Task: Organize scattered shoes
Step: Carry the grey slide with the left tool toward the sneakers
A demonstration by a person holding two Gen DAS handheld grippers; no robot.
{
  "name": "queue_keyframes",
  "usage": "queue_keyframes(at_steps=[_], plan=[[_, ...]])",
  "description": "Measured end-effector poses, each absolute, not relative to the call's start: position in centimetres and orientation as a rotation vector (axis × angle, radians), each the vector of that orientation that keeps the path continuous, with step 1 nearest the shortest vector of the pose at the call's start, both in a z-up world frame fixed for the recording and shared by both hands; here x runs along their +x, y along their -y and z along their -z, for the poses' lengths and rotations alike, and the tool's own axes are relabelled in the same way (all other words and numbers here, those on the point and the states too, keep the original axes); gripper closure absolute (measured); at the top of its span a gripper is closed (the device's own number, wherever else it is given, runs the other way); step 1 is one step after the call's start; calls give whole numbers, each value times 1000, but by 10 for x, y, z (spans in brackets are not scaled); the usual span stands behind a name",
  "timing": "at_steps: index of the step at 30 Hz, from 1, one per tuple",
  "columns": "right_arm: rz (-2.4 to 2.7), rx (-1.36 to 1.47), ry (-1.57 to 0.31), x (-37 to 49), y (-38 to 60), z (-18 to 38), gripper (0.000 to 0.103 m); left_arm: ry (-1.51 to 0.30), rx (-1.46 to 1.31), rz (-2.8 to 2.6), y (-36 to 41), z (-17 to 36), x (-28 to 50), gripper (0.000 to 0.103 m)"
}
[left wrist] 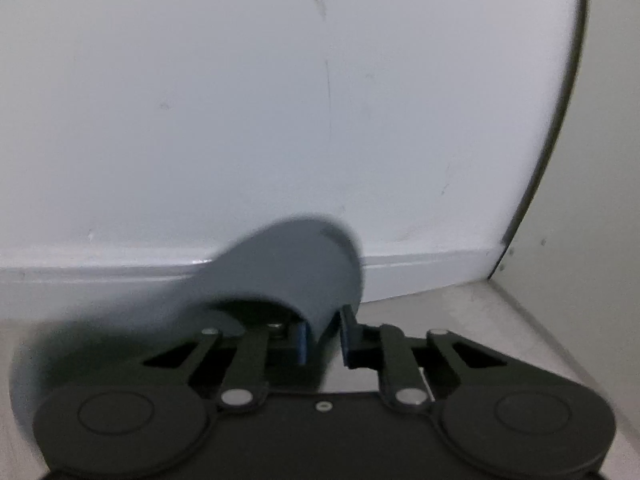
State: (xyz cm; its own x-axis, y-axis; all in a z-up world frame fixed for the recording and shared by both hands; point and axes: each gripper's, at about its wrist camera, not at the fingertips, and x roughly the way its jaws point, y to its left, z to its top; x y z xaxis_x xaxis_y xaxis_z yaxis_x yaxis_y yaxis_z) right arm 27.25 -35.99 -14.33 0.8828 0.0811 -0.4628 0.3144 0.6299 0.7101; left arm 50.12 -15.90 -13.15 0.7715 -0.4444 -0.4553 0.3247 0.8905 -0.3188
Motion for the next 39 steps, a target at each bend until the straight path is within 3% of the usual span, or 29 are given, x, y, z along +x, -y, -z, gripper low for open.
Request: queue_keyframes(at_steps=[12, 21, 32, 36, 39], plan=[[349, 1057, -263, 210, 423, 116, 0, -593, -875, 319, 167, 119, 369, 90], [456, 1008, -339, 190, 442, 109, 0, -622, -1072, 238, 176, 123, 270, 91], [382, 993, -341, 190, 430, 101, 0, -667, -1077, 138, 162, 161, 255, 96], [351, 980, -356, 197, 429, 103, 0, -657, -1077, 115, 157, 168, 263, 93], [320, 976, -380, 202, 425, 105, 0, -692, -1042, 124, 152, 163, 267, 77]])
